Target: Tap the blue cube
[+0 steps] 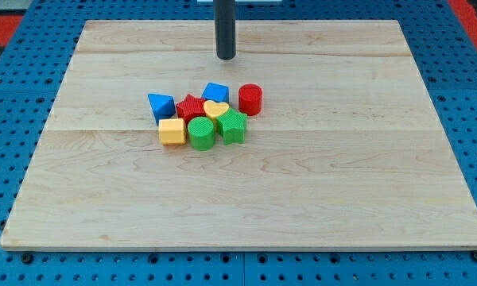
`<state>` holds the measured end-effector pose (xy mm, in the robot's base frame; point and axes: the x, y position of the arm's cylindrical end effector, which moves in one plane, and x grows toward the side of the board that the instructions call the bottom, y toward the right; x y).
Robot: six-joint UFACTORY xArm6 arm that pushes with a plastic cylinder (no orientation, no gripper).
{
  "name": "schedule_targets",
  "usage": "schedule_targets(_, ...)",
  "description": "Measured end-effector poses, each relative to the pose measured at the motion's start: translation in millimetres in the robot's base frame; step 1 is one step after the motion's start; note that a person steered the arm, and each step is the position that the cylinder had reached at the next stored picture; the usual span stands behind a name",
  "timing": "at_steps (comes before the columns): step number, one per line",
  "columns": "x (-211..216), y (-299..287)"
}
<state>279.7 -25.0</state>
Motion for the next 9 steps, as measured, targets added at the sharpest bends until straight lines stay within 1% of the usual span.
schedule_targets(2, 0, 0)
schedule_targets(3, 8, 0)
schedule_targets(4, 32, -32)
schedule_targets(5, 49, -92)
schedule_targets(6, 88, -107)
schedule_targets(7, 107, -123)
schedule_targets(8, 116, -123)
schedule_targets(9, 116, -110)
